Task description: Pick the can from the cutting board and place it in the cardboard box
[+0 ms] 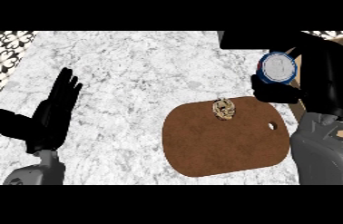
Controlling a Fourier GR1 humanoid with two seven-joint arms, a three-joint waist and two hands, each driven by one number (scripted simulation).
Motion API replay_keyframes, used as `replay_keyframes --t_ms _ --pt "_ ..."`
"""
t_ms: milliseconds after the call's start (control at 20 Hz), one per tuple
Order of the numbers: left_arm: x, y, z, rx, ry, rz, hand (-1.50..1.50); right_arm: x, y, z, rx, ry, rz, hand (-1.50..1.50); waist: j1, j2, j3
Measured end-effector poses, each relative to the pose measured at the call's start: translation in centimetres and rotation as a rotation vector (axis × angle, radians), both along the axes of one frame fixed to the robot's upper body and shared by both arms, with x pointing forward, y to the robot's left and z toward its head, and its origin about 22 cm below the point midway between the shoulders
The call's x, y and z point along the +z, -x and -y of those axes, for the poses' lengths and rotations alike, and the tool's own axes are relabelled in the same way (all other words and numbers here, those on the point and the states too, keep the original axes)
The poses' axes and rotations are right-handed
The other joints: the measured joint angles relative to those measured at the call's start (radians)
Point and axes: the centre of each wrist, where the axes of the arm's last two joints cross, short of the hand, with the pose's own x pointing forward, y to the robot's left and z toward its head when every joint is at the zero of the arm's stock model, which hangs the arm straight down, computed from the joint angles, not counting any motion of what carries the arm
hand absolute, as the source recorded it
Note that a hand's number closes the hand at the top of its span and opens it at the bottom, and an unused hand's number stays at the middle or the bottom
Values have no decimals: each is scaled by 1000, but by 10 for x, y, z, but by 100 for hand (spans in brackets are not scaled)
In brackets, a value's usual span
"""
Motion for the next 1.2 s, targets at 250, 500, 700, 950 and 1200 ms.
replay_keyframes --t_ms 250,500,700,950,1200 --pt "-5 0 0 -3 4 5 0 -3 -23 46 -75 1 -5 150 3 1 0" --pt "-3 -2 1 -7 0 0 0 -16 -45 89 -156 84 1 150 6 3 0" --pt "-8 -2 0 -8 -1 0 0 -26 -64 121 -191 134 -21 150 9 4 0" --pt "-3 -1 -3 -16 -2 0 0 -45 -82 160 -204 190 -81 150 14 5 1" --pt "1 -3 -2 -26 -4 4 0 -76 -83 193 -239 295 -360 -150 23 10 0"
